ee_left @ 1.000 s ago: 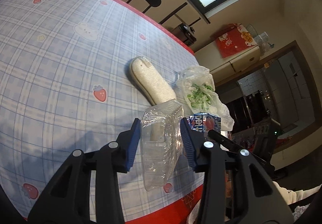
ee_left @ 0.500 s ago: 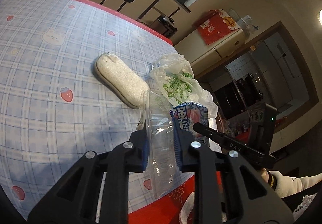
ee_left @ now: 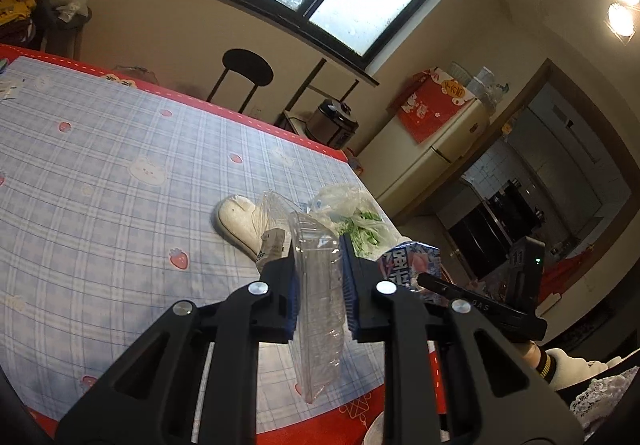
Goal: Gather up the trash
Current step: 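Drop the snack bag into the brown bin with the right gripper while the left gripper carries the tray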
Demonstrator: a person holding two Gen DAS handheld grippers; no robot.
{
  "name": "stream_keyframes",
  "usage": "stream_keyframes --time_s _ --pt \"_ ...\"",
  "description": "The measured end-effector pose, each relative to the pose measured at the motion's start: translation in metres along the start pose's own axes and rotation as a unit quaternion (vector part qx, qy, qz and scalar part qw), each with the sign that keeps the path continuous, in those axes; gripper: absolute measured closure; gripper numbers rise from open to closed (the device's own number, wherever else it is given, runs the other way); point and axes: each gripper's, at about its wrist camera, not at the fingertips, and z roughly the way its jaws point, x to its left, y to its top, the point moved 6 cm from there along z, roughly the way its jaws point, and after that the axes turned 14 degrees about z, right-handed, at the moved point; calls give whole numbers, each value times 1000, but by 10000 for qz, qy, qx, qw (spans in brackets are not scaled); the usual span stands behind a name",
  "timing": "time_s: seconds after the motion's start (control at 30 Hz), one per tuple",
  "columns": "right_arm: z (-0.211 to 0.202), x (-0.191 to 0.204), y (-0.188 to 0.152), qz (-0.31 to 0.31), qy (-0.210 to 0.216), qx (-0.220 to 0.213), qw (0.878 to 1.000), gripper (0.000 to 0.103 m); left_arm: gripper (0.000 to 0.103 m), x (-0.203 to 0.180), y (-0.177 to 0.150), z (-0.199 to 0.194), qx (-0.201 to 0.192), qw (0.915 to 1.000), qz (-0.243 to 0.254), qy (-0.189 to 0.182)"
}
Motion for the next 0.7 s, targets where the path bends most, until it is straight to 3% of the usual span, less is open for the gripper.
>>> stream_keyframes --time_s 0.3,0.7 --pt "-53 -71 49 263 -187 -611 9976 98 82 -27 28 -16 -396 9976 83 554" --pt "-128 -236 100 787 -1167 -1275 9818 98 82 -131 52 50 -365 9974 488 388"
